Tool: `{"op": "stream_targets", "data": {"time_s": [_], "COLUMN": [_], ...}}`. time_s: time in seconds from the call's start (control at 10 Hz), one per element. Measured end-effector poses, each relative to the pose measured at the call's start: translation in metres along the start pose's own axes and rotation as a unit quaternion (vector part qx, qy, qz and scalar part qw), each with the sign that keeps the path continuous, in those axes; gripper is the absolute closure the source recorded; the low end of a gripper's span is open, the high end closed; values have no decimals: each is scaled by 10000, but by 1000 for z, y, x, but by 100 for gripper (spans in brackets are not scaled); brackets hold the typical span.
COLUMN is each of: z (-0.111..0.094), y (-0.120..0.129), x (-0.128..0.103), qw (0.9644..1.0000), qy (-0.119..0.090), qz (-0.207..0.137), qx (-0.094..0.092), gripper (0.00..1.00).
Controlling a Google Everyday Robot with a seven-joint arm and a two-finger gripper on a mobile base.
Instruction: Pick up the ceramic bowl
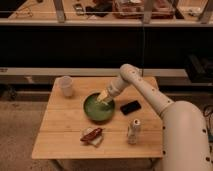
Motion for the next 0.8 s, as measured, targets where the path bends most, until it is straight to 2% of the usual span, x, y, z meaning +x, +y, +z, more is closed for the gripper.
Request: {"op": "stream_targets", "data": {"time_s": [0.2,0.4,0.6,0.8], "z": [-15,-20,-29,-48], "y": [-3,5,23,42], "x": [7,4,1,-2], "qw": [9998,9997,9992,9979], "qy": [173,229,331,484], "qz": [-36,17,186,348], "qx": [5,-27,-123,-252], "gripper": [46,46,46,46]}}
